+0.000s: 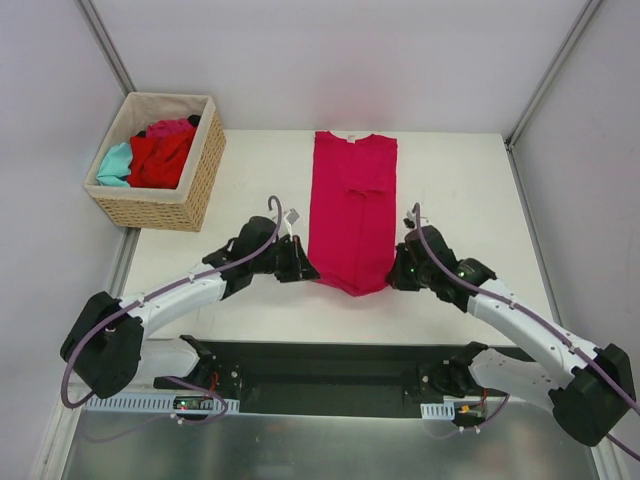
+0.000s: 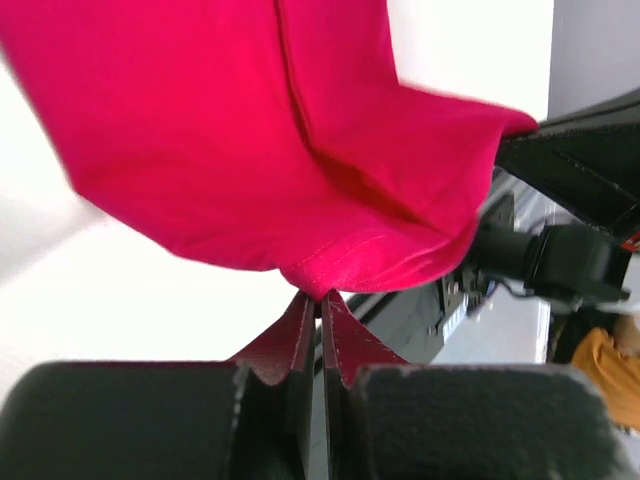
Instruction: Fold and stack the t-shirts
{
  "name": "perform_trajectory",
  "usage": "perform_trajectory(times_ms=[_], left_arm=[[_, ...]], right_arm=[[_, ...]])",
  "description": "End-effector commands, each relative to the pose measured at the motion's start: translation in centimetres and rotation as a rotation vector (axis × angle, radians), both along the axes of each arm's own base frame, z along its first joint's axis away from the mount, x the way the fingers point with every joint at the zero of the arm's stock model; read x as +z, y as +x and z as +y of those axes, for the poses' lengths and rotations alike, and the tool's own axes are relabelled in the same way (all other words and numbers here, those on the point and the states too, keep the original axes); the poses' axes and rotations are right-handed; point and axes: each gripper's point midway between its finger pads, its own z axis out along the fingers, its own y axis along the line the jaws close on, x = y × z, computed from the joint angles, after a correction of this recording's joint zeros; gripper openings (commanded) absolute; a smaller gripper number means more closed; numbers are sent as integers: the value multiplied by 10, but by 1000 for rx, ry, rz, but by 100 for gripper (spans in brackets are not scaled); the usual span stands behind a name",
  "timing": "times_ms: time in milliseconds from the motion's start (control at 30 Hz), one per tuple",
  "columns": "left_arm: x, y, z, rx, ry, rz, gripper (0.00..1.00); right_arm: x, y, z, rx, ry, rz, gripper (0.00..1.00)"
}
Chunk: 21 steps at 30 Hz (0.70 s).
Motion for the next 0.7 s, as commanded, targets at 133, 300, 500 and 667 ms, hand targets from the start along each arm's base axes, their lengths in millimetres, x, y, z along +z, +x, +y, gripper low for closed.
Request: perform_trajectory(times_ms=[133, 300, 500, 667], left_arm=[[40, 66, 7, 68, 4, -122, 0], [37, 92, -4, 64, 15, -111, 0], [37, 119, -22, 44, 6, -115, 0], [36, 135, -24, 48, 4, -116, 0]], right_arm=[[30, 64, -22, -97, -14, -93, 1], [35, 102, -15, -116, -8, -88, 1], [38, 143, -15, -177, 15, -89, 1], [37, 173, -13, -198, 47, -65, 1]])
